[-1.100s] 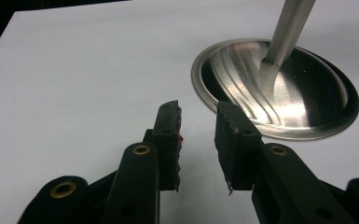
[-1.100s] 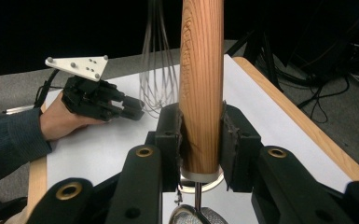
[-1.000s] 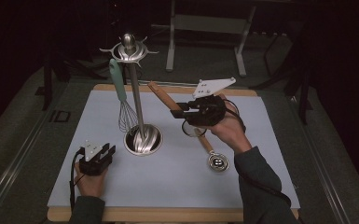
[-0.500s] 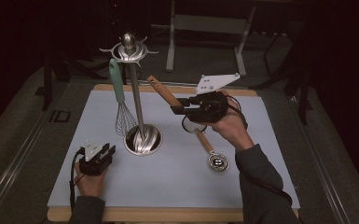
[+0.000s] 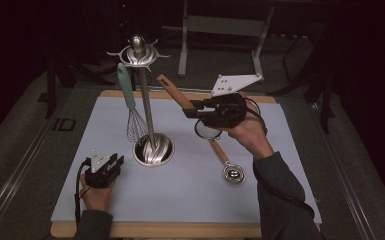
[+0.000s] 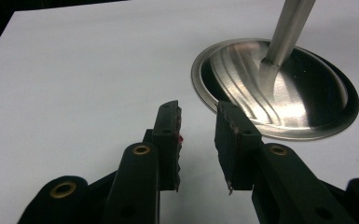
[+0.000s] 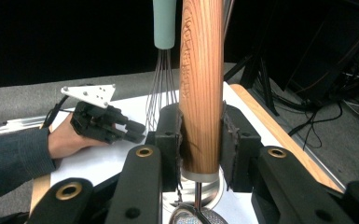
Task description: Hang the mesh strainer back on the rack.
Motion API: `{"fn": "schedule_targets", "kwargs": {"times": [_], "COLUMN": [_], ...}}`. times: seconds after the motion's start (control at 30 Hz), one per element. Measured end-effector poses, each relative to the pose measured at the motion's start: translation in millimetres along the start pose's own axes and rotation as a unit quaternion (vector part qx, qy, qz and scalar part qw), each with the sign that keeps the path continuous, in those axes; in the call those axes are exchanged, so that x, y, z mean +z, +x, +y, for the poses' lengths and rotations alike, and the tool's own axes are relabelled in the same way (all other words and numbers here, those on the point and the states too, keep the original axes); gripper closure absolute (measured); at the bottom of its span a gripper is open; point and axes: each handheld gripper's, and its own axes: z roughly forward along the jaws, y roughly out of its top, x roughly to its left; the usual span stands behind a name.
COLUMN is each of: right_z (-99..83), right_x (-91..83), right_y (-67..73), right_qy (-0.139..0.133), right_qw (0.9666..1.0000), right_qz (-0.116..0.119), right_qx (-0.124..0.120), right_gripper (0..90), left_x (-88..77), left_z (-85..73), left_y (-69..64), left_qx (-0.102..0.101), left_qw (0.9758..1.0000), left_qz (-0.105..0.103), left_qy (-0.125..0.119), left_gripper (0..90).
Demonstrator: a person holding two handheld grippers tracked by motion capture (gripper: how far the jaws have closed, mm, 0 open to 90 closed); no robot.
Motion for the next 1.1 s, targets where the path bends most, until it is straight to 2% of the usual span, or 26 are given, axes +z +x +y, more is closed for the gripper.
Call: {"fn": "schedule_targets", "kwargs": {"times": [0.6,1.1], "right_z": [15.7,22.1], "right_x": [0.5,11.8], "right_y": [7.3,2.3], "right_qy": [-0.018,-0.013], "right_qw": [0.9997,0.9997], "right_qz": [0.014,0.018], "right_qx": [-0.008,0.000], "right_gripper": [70.9,70.9], "left_x": [0.1,0.1], "left_z": [0.0,-0.1], "left_y": [0.0,0.2], "left_qx": [-0.001,-0.001], "left_qw": [1.0000,1.0000], "left_qz": [0.000,-0.001], "left_qy": [0.000,-0.001], "left_gripper": [70.8,70.7]}}
